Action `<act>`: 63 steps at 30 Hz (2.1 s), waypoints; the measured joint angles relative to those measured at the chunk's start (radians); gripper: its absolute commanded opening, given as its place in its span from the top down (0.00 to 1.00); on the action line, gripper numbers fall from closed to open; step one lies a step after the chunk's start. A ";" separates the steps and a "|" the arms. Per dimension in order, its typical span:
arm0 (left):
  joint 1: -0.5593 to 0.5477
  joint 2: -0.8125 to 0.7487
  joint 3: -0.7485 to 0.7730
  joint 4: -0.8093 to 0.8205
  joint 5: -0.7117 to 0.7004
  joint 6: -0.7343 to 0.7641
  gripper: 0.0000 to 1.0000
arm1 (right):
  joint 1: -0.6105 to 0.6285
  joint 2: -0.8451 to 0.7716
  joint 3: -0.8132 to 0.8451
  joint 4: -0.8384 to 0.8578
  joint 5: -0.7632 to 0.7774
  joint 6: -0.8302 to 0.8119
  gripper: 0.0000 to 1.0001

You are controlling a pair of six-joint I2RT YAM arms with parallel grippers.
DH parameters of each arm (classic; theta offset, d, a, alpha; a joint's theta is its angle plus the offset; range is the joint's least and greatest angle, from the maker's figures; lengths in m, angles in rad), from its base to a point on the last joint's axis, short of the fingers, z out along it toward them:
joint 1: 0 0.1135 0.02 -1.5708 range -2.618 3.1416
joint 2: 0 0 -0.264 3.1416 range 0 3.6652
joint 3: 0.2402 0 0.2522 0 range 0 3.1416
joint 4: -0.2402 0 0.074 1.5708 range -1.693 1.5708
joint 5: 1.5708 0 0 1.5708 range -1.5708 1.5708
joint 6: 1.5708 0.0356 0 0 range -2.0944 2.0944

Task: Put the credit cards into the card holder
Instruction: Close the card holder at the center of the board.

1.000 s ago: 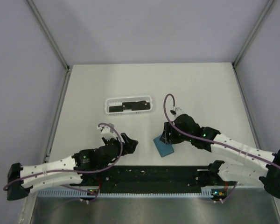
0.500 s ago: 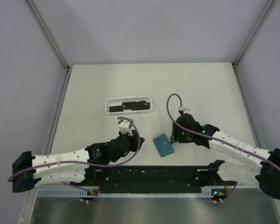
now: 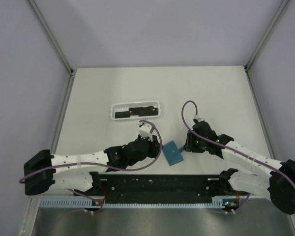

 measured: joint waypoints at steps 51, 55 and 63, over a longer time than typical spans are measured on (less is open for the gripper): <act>0.090 0.492 0.079 0.294 0.316 0.021 0.82 | -0.026 -0.024 -0.045 0.159 -0.190 -0.060 1.00; 0.095 0.492 0.063 0.316 0.322 0.013 0.83 | -0.026 -0.019 -0.045 0.175 -0.236 -0.077 1.00; 0.103 0.492 0.041 0.348 0.331 -0.001 0.83 | -0.026 0.017 -0.045 0.208 -0.298 -0.085 0.98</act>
